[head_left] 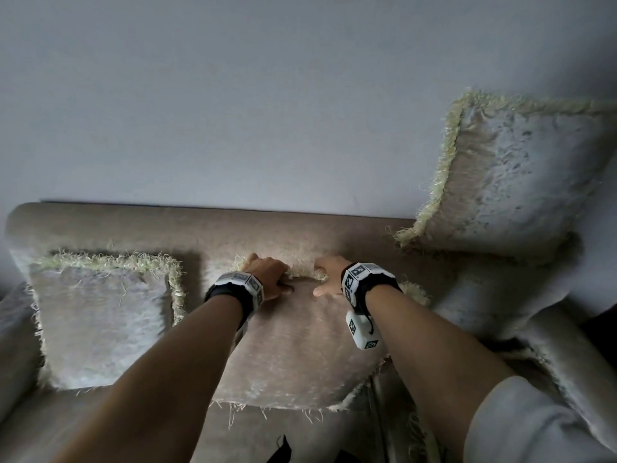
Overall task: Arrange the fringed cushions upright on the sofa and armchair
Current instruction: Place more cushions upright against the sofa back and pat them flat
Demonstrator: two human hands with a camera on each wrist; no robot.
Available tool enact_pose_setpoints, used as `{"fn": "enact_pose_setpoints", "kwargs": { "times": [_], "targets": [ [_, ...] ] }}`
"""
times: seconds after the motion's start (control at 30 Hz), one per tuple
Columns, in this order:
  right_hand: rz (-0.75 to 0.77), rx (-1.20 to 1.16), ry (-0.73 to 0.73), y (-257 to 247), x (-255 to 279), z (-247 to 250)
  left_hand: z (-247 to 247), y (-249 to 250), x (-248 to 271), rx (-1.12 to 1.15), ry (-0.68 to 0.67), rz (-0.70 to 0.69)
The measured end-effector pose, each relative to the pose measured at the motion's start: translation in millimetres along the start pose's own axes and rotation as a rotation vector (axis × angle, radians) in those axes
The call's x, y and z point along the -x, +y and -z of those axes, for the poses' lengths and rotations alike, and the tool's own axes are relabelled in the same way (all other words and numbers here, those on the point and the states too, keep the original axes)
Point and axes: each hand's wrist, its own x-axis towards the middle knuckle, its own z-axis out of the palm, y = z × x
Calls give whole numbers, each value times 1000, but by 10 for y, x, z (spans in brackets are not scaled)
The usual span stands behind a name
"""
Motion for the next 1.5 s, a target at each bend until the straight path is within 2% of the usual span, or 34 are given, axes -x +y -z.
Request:
{"fn": "enact_pose_setpoints", "kwargs": {
  "times": [0.17, 0.33, 0.43, 0.53, 0.63, 0.83, 1.0, 1.23, 1.37, 1.5],
  "targets": [
    [-144, 135, -93, 136, -155, -32, -64, -63, -231, 71, -32, -53],
    [-213, 157, -121, 273, -317, -39, 307, -295, -395, 151, 28, -60],
    [-231, 83, -44, 390, -465, -99, 490, -479, -473, 186, 91, -62],
    [-222, 154, 49, 378, -547, -44, 497, -631, -539, 181, 141, -30],
    [-192, 160, 40, 372, -644, 41, 410, -767, -568, 145, 136, 14],
    [-165, 40, 43, 386, -780, 62, 59, -1002, -562, 122, -7, 115],
    [-192, 79, -100, 360, -976, 152, -238, -1105, -672, 133, -52, 153],
    [-250, 87, -43, 476, -1138, -49, -528, -1074, -968, 7, -51, 186],
    [-356, 85, -5, 507, -1202, -302, -792, -1062, -1013, 188, -63, 293],
    [-269, 88, 67, 514, -1212, -524, -918, -1080, -983, 294, -102, 314]
  ]
}}
